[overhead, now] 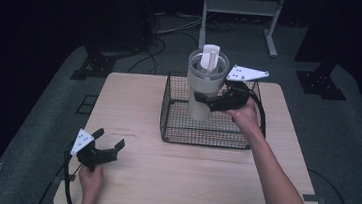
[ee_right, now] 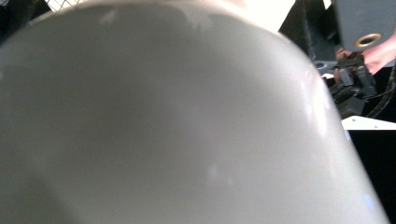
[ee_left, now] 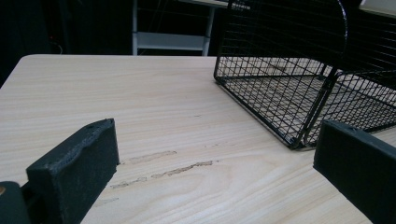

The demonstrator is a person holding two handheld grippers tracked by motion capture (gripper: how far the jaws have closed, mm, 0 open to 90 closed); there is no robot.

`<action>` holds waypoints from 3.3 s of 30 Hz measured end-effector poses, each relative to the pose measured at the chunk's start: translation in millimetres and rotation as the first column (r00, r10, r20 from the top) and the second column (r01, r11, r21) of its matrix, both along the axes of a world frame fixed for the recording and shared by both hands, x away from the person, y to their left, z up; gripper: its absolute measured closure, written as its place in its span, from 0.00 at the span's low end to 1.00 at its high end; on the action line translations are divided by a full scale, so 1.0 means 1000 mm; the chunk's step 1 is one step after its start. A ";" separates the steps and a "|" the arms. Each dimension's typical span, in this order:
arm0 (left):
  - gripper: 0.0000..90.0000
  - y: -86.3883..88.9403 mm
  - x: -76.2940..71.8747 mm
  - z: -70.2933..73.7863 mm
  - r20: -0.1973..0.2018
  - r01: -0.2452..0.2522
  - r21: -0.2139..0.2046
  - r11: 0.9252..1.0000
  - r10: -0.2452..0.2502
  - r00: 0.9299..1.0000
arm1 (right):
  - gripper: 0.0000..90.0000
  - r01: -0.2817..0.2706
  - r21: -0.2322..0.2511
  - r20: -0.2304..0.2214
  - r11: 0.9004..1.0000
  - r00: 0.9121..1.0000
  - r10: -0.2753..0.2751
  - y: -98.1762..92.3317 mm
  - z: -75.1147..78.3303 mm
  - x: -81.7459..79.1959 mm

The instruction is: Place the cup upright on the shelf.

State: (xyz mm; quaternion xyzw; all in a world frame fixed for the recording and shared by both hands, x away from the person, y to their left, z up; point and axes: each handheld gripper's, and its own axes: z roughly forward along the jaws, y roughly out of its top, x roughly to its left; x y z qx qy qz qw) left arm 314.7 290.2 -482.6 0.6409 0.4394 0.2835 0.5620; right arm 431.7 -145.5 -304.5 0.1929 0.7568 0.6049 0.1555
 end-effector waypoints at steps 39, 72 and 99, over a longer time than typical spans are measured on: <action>0.00 0.001 -0.001 0.000 -0.002 0.009 0.002 1.000 -0.009 1.000 | 0.10 -0.018 -0.032 -0.150 0.999 0.989 0.013 0.033 -0.068 0.072; 0.00 0.000 -0.001 0.000 0.001 0.013 0.004 1.000 -0.013 1.000 | 0.10 -0.076 -0.162 -0.212 0.984 0.976 0.041 0.055 -0.105 0.096; 0.00 -0.001 -0.001 0.000 0.005 0.013 0.007 1.000 -0.013 1.000 | 0.09 -0.099 -0.175 -0.184 0.980 0.981 0.066 0.045 -0.113 0.090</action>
